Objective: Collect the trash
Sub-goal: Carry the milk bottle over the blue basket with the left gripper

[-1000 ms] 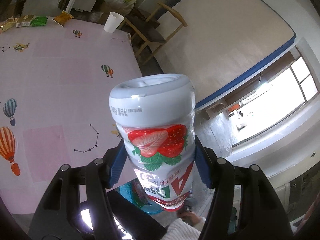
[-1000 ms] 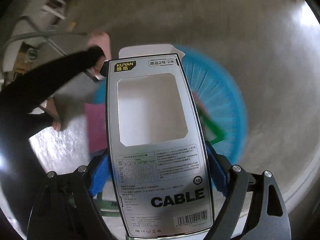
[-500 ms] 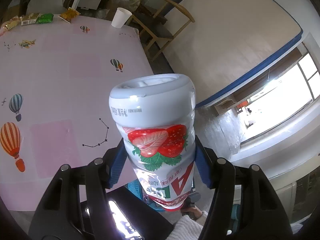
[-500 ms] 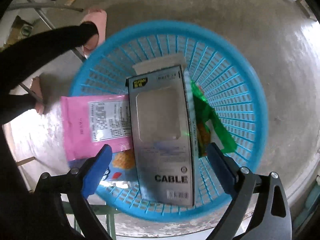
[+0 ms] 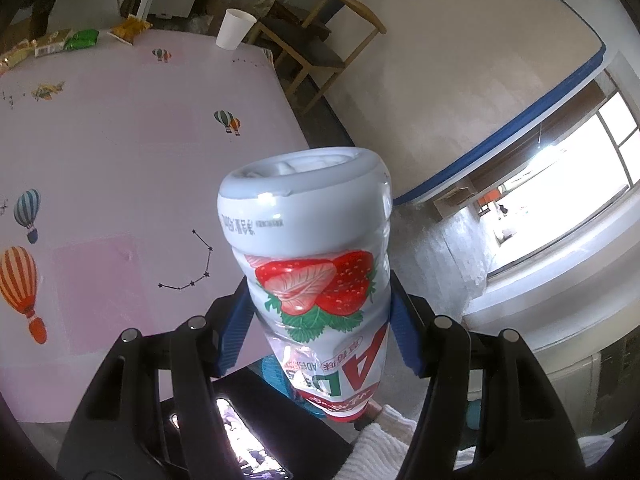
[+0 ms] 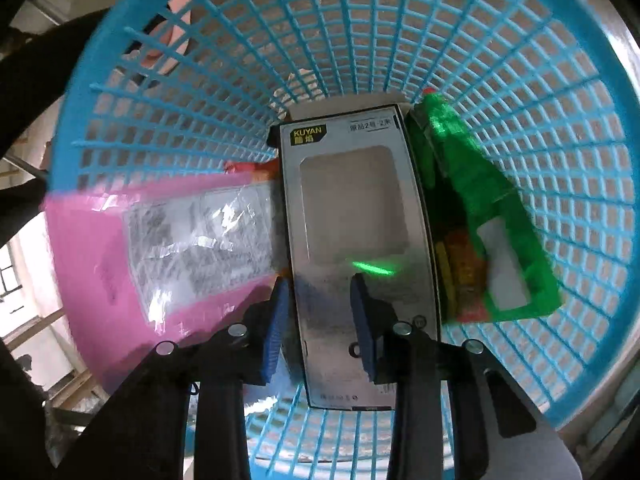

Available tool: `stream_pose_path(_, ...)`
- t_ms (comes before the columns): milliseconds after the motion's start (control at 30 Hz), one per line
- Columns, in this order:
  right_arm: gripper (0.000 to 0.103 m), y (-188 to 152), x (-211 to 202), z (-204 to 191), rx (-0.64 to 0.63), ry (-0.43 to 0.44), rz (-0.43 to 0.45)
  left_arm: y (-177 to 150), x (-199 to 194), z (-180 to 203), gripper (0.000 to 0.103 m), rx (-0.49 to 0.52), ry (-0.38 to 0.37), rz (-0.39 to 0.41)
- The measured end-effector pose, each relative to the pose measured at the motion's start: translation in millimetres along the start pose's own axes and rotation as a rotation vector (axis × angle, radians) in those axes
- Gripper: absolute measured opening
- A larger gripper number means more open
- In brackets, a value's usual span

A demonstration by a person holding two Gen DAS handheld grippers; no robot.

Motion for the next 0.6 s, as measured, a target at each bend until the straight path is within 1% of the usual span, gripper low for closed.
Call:
stream_pose_path(67,0.029,11,5,6,0.035,0.049,0.003,0,0,0,0.059,0.01,0.013,0.001)
stream_pose_path(133,0.018,16,8,21,0.084,0.086,0.01,0,2,1,0.059,0.014,0.018,-0.002)
stream_pose_path(167,0.015,17,10,29,0.115,0.117,-0.002,0,3,1,0.059,0.014,0.018,-0.004)
stream_pose_path(200,0.013,16,11,37,0.162,0.124,-0.034,0,3,1,0.059,0.013,0.017,-0.006)
stream_pose_path(233,0.01,15,12,46,0.206,0.162,-0.038,-1,3,1,0.059,0.015,0.016,-0.01)
stream_pose_path(267,0.001,16,14,51,0.226,0.171,-0.041,-1,4,1,0.059,0.017,0.016,-0.012)
stream_pose_path(300,0.0,15,14,55,0.231,0.182,-0.038,-1,5,2,0.059,0.02,0.016,-0.014)
stream_pose_path(367,0.0,11,13,61,0.223,0.195,-0.017,0,8,4,0.059,0.031,0.018,-0.02)
stream_pose_path(433,0.0,6,8,65,0.199,0.166,0.0,1,11,8,0.059,0.046,0.018,-0.027)
stream_pose_path(467,0.0,0,12,54,0.189,0.152,0.008,1,13,10,0.059,0.054,0.017,-0.033)
stream_pose_path(533,0.005,-3,4,50,0.158,0.133,0.028,-1,18,19,0.059,0.08,0.006,-0.052)
stream_pose_path(567,0.014,-5,-1,49,0.151,0.129,0.036,-2,21,24,0.059,0.093,-0.002,-0.064)
stream_pose_path(600,0.031,-6,-8,47,0.142,0.105,0.05,-3,24,28,0.059,0.104,-0.007,-0.073)
Point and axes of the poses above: each gripper's, at about its wrist camera, not at the fingertips, and x roughly the way its jaws point, z to its right, y to its top, the point moved 4 cm from there along x, roughly the way its jaws point, and after that the axes turned 9 degrees about -y, right-handed, at the moved point
